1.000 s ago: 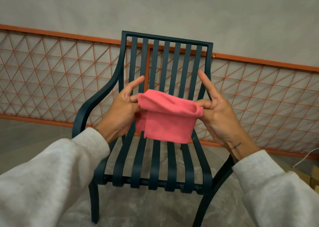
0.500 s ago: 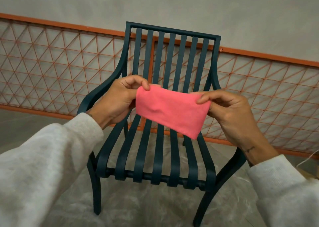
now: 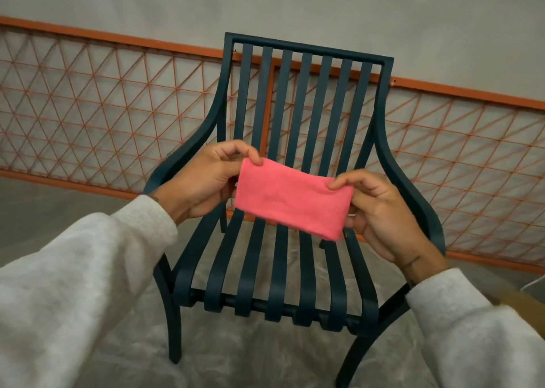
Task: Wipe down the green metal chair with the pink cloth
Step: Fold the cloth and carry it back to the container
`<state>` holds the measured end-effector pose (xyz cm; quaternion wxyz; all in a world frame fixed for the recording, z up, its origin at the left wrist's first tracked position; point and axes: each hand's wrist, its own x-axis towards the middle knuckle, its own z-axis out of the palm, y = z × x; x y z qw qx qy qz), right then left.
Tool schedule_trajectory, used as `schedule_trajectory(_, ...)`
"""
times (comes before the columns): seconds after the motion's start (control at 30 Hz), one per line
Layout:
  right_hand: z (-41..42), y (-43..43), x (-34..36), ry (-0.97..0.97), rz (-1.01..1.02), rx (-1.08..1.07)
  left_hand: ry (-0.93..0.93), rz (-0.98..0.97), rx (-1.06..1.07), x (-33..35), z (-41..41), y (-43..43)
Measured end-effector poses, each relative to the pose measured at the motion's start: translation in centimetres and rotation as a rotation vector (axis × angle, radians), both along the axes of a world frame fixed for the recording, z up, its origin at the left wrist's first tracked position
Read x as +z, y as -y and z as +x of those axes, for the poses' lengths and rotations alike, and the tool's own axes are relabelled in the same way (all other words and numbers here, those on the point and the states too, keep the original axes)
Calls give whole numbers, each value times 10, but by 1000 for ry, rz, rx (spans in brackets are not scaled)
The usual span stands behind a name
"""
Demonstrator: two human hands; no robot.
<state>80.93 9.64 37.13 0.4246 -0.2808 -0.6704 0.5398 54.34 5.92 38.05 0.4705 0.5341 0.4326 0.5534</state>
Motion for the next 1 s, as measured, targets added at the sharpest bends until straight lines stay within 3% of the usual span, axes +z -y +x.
schedule_trajectory(0.27, -46, 9, 45, -34, -271, -25, 113, -188, 124, 43, -26, 19)
schedule_trajectory(0.43, -80, 15, 94, -90, -454, -37, 148, -417, 159, 89, -44, 37)
schedule_trajectory(0.67, -124, 27, 133, 266, -403, 35, 486, -707, 265, 113, -74, 82)
schedule_trajectory(1.0, -298, 49, 111, 390, -601, 60, 360, -748, 526, 77, -238, 108)
